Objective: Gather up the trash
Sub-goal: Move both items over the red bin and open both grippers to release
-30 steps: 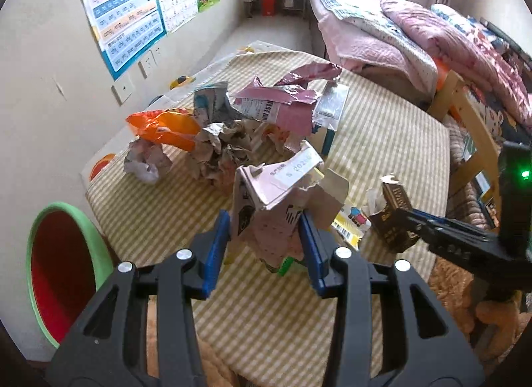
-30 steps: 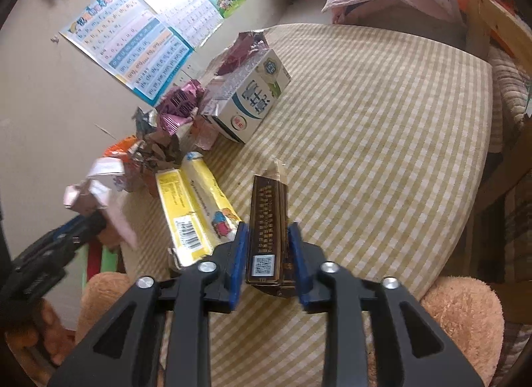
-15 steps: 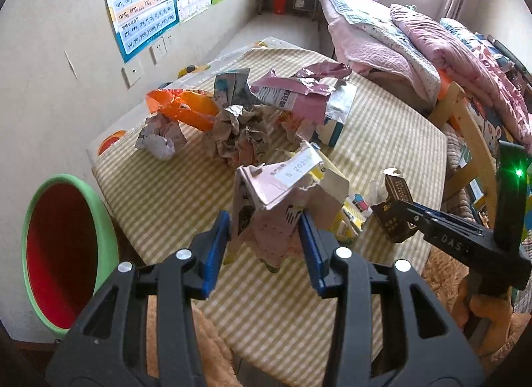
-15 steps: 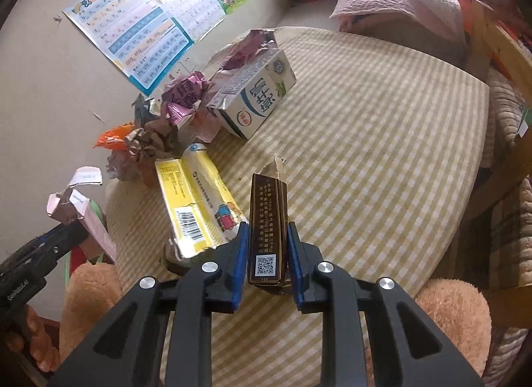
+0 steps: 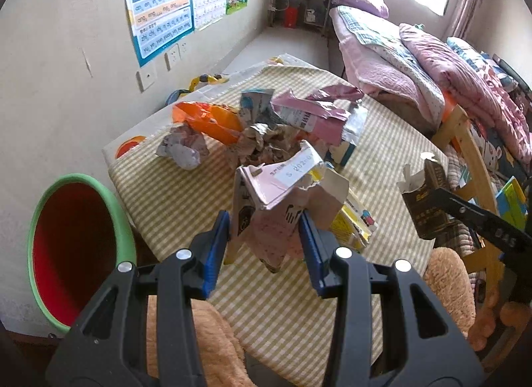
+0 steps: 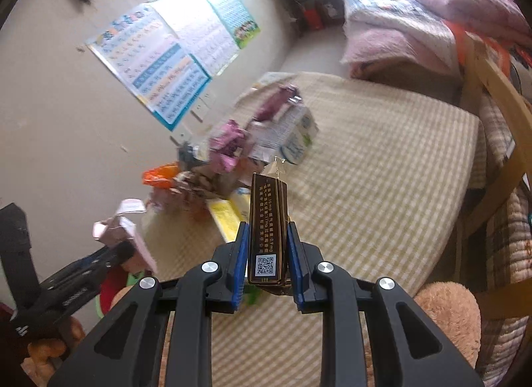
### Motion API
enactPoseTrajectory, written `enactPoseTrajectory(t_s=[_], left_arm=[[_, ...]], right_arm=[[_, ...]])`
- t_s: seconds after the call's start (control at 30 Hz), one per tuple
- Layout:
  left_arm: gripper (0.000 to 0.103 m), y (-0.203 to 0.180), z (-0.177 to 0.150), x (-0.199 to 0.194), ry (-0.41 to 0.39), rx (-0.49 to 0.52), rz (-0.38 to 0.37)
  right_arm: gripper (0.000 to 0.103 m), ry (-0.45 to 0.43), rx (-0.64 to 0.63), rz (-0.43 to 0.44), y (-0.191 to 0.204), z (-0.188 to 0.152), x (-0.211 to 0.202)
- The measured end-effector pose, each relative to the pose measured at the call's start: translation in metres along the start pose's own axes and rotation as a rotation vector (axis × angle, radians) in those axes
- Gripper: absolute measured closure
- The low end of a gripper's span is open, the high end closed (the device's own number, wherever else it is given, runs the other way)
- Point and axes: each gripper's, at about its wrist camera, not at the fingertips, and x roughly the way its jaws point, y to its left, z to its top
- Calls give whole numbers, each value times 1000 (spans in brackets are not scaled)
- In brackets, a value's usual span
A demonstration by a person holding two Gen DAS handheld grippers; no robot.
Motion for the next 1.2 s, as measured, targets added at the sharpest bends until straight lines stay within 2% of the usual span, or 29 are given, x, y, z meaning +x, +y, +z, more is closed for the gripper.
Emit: enactPoseTrajectory(t_s=[0.4,0.8,1.2], left_arm=[[62,39,4,-25,-73,-64,61],[62,95,-6,-43,-122,-149,132],[62,162,-30,-52,-117,-281,196]], right_arm=[[81,-32,-162,57,75,3,-8],[81,4,-269,52,125,-2,13],[81,80,-398,117,190,-23,46]])
